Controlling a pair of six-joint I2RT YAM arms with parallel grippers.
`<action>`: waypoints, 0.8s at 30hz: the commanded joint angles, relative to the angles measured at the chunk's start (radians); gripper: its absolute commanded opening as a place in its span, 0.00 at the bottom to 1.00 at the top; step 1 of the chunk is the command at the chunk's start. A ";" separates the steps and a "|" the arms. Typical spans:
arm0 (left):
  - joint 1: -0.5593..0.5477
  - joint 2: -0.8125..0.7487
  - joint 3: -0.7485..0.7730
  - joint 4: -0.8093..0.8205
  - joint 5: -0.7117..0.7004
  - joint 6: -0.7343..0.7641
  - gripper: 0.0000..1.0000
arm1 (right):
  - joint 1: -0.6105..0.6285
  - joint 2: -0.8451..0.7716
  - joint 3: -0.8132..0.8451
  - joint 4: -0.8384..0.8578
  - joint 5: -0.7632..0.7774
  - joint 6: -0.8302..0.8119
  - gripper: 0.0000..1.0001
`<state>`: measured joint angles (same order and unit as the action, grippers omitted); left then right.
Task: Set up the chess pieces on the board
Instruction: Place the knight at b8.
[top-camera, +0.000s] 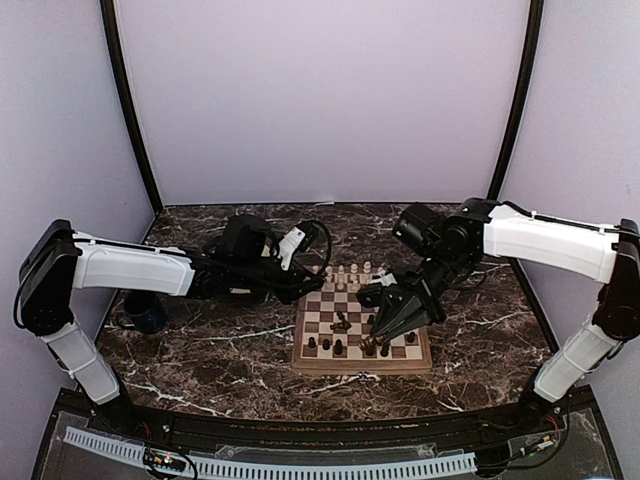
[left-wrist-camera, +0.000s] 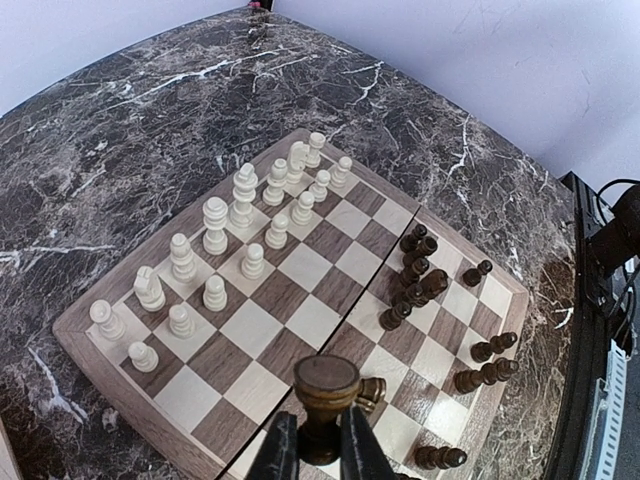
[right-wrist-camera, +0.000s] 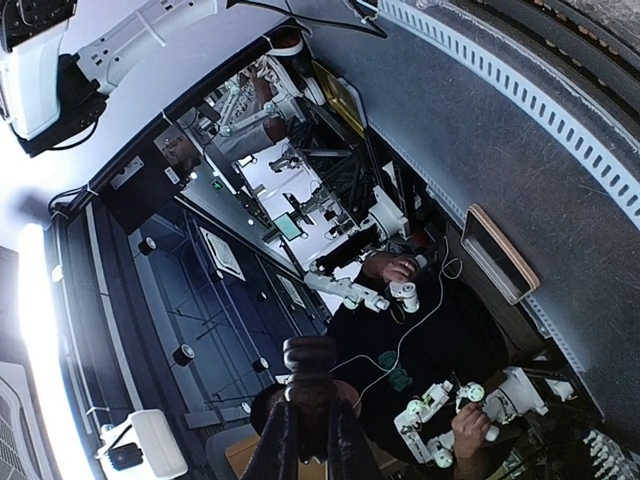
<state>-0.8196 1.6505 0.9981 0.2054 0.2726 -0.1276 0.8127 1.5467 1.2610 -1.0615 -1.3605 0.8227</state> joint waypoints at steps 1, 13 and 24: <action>0.010 -0.056 -0.010 -0.011 -0.004 -0.004 0.01 | -0.045 0.016 0.030 0.009 1.135 -0.008 0.12; 0.014 -0.056 -0.013 -0.008 0.007 -0.010 0.01 | -0.086 -0.001 0.064 -0.001 1.177 -1.447 0.00; 0.016 -0.062 -0.014 -0.018 -0.004 -0.008 0.01 | 0.053 0.013 0.009 0.009 1.314 -1.455 0.00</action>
<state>-0.8097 1.6356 0.9970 0.1989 0.2691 -0.1322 0.8318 1.5593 1.2694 -1.0554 -0.0811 -0.6098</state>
